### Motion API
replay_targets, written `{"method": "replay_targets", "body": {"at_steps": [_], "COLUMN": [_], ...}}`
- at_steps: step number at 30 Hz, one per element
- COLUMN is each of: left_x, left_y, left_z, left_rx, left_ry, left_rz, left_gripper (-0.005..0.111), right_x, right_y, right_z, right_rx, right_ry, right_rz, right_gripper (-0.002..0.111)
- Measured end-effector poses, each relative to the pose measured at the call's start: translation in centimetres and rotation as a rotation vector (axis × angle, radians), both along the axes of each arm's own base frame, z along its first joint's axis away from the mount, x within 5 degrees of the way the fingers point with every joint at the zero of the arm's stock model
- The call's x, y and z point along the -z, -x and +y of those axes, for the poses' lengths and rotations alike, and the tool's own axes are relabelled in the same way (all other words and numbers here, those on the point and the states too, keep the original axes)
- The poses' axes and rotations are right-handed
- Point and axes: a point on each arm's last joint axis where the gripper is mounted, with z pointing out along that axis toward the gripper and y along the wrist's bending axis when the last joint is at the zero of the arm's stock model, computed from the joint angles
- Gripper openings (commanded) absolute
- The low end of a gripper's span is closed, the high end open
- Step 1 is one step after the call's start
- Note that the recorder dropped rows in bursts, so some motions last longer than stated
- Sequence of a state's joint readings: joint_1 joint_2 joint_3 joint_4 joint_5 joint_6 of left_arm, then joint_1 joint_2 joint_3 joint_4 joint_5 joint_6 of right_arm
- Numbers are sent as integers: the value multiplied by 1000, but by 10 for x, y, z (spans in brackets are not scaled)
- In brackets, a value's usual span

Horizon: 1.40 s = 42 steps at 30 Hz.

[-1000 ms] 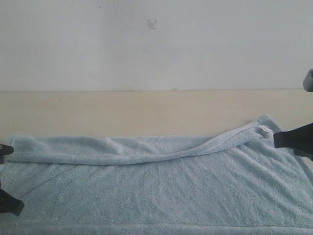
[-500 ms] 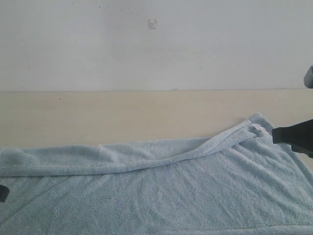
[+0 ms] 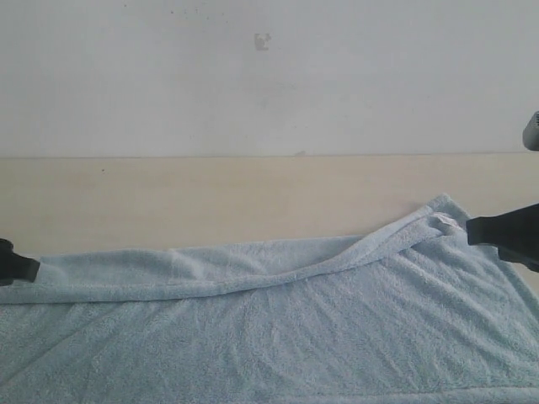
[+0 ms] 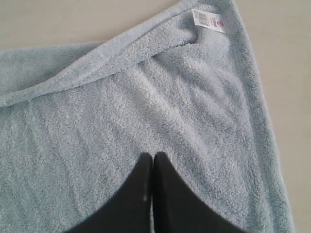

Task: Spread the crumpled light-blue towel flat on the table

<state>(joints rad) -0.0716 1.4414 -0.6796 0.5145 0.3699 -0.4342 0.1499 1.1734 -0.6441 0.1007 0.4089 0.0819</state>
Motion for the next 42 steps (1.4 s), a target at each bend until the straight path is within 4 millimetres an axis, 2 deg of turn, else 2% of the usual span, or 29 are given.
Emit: {"method": "replay_targets", "body": {"at_steps": [5,9,19,26,37,42], "left_x": [12,24,33,47,55,54], "left_y": [-22,-34,-39,-44,-52,-55], "left_z": [3,14,43,46,61,62], "left_rx": [-85,-172,-258,-245,-248,-240], "left_ry": [1,17,40,134,212,210], "left_rz": [61,96,96,106,96,86], "left_gripper": [57,57,57,57,57,57], "right_x": [0,0,0,0,0,0], "right_y": [0,0,0,0,0,0], "right_z": [1,1,1,1,1,1], "right_rx": [-18,-24,-33,-36,-45,-50], "right_ry": [-1,1,8,11,18,23], "right_rz": [-4,-5,-6,-7,-9,-10], "right_gripper": [0,0,0,0,0,0]}}
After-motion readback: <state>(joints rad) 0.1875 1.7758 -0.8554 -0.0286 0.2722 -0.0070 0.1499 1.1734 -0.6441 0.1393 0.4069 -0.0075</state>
